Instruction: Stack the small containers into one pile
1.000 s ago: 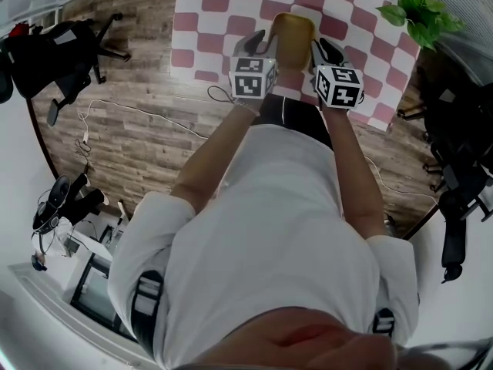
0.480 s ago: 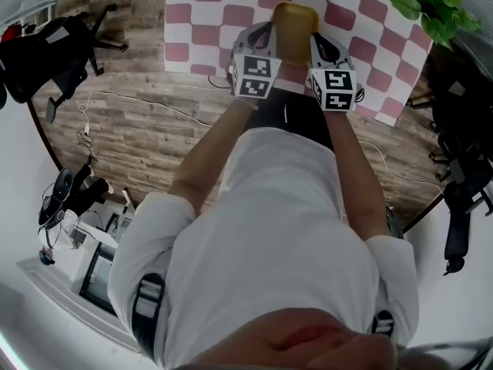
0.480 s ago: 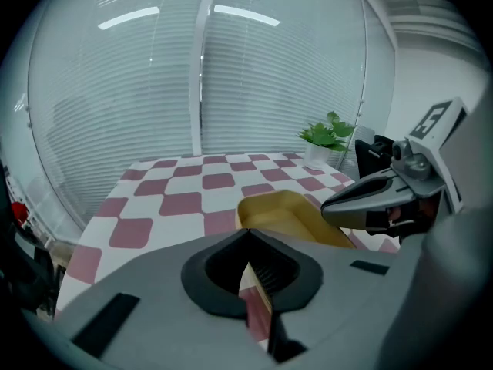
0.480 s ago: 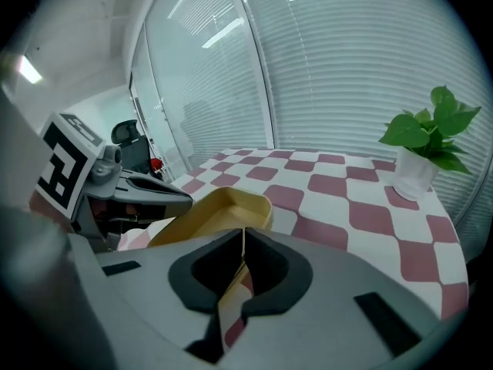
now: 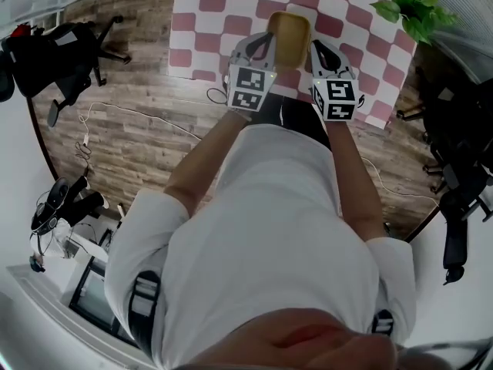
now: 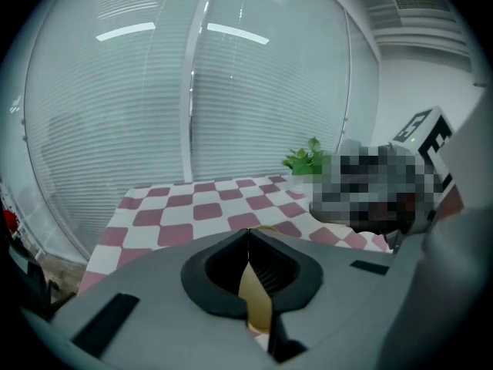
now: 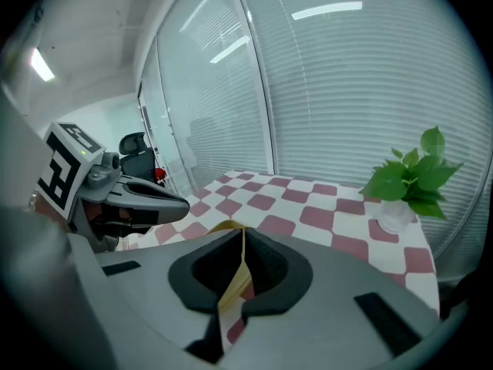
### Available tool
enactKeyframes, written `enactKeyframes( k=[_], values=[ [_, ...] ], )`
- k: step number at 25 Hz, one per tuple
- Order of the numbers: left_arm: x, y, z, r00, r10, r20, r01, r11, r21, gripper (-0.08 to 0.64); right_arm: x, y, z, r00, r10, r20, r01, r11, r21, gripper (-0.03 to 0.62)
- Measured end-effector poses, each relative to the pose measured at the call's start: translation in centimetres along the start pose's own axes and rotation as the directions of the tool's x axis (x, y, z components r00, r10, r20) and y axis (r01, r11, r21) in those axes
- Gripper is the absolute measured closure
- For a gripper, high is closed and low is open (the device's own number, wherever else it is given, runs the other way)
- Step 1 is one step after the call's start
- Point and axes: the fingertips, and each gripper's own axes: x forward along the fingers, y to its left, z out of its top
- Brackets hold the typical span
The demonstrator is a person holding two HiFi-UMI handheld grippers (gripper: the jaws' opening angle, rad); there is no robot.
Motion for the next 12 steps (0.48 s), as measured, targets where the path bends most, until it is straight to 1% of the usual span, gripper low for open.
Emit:
enactKeyframes(
  k=[3, 6, 9, 12],
  values=[
    [-2.0, -1.9, 2.3, 0.998, -0.042, 0.047, 0.042, 0.999, 0.009, 0.526, -2.5, 0.0, 2.4, 0.999, -0.003, 0.051, 0.005, 0.999, -0.037, 0.554],
    [-4.0, -3.6, 4.7, 0.992, -0.079, 0.099, 0.078, 0.997, 0.014, 0.526, -5.1, 0.2, 4.5, 0.995, 0.006, 0.101, -0.001, 0.999, -0.048, 0.554],
    [-5.7, -5.4, 7.3, 0.981, -0.117, 0.157, 0.116, 0.993, 0.019, 0.526, -7.7, 0.2, 6.5, 0.988, 0.019, 0.152, -0.011, 0.999, -0.052, 0.554],
    [-7.3, -6.9, 9.8, 0.964, -0.156, 0.217, 0.152, 0.988, 0.031, 0.526, -10.1, 0.1, 8.6, 0.978, 0.023, 0.205, -0.012, 0.998, -0.056, 0.554]
  ],
)
